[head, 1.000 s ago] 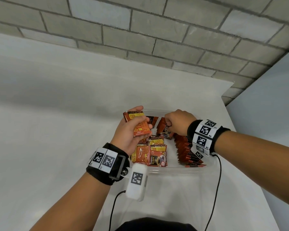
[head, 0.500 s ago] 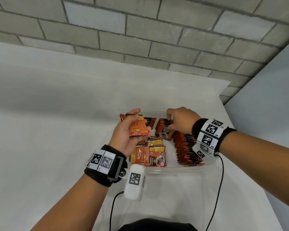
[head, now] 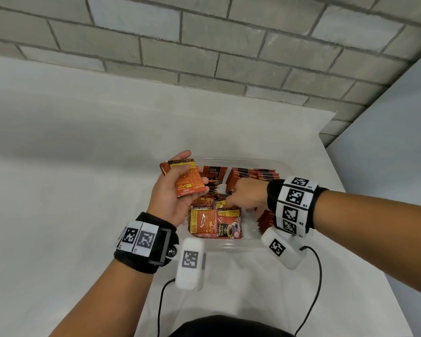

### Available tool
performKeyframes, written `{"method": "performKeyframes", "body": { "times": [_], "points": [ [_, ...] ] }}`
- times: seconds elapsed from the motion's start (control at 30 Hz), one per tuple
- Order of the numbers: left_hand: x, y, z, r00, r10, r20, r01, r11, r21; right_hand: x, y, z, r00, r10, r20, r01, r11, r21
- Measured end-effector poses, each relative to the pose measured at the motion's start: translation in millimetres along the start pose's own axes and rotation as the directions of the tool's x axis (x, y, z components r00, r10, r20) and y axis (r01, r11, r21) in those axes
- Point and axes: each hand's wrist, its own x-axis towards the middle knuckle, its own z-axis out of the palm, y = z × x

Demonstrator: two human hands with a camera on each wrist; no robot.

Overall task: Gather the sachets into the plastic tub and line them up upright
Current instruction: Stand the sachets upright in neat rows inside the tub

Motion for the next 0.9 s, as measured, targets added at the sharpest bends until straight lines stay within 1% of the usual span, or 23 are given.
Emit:
{"method": "performKeyframes", "body": {
  "times": [0.1, 0.17, 0.27, 0.37, 0.47, 0.53, 0.63, 0.67, 0.77, 0.83, 0.9],
  "points": [
    [-0.6, -1.1, -1.8, 1.0, -0.001, 0.014, 0.001, 0.999, -0.032, 1.2, -5.6, 5.8, 0.989, 0.136, 0.049, -0.141, 0.983, 0.118],
    [0.0, -1.3, -2.5, 1.0, -0.003, 0.023, 0.005, 0.998, -0.056, 4.1, -6.7, 10.8, 0.978, 0.186, 0.089, -0.201, 0.959, 0.198],
    [1.3, -2.2, -2.7, 0.999, -0.004, 0.034, 0.006, 0.998, -0.061, 7.6, -7.7, 16.9, 0.973, 0.197, 0.116, -0.227, 0.901, 0.371],
    [1.7, -3.7, -3.6, 0.999, -0.002, 0.046, 0.004, 0.998, -0.06, 7.3, -10.6, 19.6, 0.978, 0.174, 0.113, -0.207, 0.849, 0.486],
    [1.5, -3.3, -2.8, 0.998, -0.012, 0.054, 0.016, 0.998, -0.064, 7.7, -10.0, 21.4, 0.983, 0.151, 0.1, -0.18, 0.87, 0.46],
    [1.4, -2.6, -1.9, 0.998, -0.013, 0.054, 0.016, 0.998, -0.063, 3.8, -10.2, 21.7, 0.985, 0.145, 0.092, -0.171, 0.861, 0.479],
    [0.5, -2.5, -0.7, 0.999, -0.012, 0.049, 0.015, 0.998, -0.058, 1.8, -5.0, 20.8, 0.992, 0.117, 0.042, -0.125, 0.917, 0.379],
    [0.6, -2.6, -0.6, 0.999, -0.012, 0.049, 0.015, 0.998, -0.056, 0.8, -4.0, 20.9, 0.993, 0.111, 0.033, -0.115, 0.922, 0.369],
    [0.4, -2.1, -0.5, 0.999, -0.013, 0.046, 0.015, 0.999, -0.045, -0.7, -2.1, 21.9, 0.993, 0.1, 0.07, -0.12, 0.894, 0.431],
    [0.2, -2.0, -0.4, 0.999, -0.01, 0.054, 0.012, 0.999, -0.04, -3.3, -3.1, 23.4, 0.989, 0.106, 0.104, -0.144, 0.857, 0.495],
    [-0.1, -2.1, -0.8, 0.998, -0.006, 0.057, 0.008, 0.999, -0.037, -3.9, -4.8, 24.8, 0.988, 0.109, 0.113, -0.154, 0.813, 0.561]
  ]
}}
